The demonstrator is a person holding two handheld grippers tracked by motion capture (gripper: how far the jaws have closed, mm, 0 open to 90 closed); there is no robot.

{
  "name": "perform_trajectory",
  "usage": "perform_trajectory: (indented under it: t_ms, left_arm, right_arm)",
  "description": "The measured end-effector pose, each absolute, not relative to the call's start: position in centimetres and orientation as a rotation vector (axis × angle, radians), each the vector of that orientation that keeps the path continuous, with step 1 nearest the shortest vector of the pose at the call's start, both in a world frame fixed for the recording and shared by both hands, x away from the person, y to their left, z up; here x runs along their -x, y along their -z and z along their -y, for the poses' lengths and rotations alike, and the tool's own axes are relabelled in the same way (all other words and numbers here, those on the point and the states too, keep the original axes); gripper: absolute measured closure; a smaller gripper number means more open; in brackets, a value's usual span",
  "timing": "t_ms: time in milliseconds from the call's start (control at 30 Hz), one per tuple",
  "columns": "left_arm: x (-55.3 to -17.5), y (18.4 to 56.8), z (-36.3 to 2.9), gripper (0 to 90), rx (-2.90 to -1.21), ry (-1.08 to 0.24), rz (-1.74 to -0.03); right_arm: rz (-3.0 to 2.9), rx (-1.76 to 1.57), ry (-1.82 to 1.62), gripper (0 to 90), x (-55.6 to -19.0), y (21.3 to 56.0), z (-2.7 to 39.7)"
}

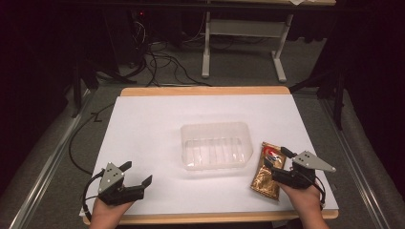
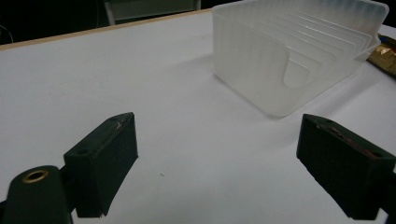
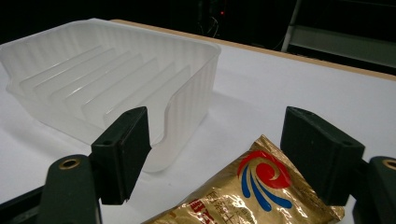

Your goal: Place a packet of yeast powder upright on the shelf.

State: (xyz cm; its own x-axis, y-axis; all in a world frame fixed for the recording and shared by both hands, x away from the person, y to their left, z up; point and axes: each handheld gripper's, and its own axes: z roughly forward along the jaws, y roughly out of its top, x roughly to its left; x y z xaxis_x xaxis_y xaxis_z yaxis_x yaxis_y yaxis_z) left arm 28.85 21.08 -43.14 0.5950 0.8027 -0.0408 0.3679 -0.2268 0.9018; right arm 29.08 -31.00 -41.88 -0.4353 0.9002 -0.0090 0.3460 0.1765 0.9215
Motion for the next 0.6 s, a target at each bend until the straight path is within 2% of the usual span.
perform_trajectory:
  t_ms: [367,400,433,467,500,600]
  left_arm:
    - [-29.9,43.0,-20.2,16.9,-1.853,-0.552,-0.936]
    - [-30.1,43.0,-19.9,18.0,-1.870,-0.557,-0.929]
    - [-30.2,42.9,-19.6,18.0,-1.878,-0.552,-0.933]
    - [-30.3,42.8,-19.4,19.7,-1.886,-0.553,-0.930]
    - [-30.3,42.7,-19.3,19.7,-1.889,-0.554,-0.926]
    - [-30.5,42.3,-18.6,23.6,-1.887,-0.577,-0.922]
  right_arm:
    - [-1.855,-1.229,-1.233,34.9,-28.1,42.3,32.6]
    - [-1.854,-1.262,-1.211,39.7,-27.9,42.5,33.0]
    - [-1.854,-1.262,-1.211,39.7,-27.9,42.5,33.0]
    - [-1.850,-1.289,-1.179,44.6,-27.7,42.7,33.4]
    - [-1.850,-1.289,-1.179,44.6,-27.7,42.7,33.4]
    - [-1.840,-1.356,-1.133,54.1,-27.5,43.2,34.2]
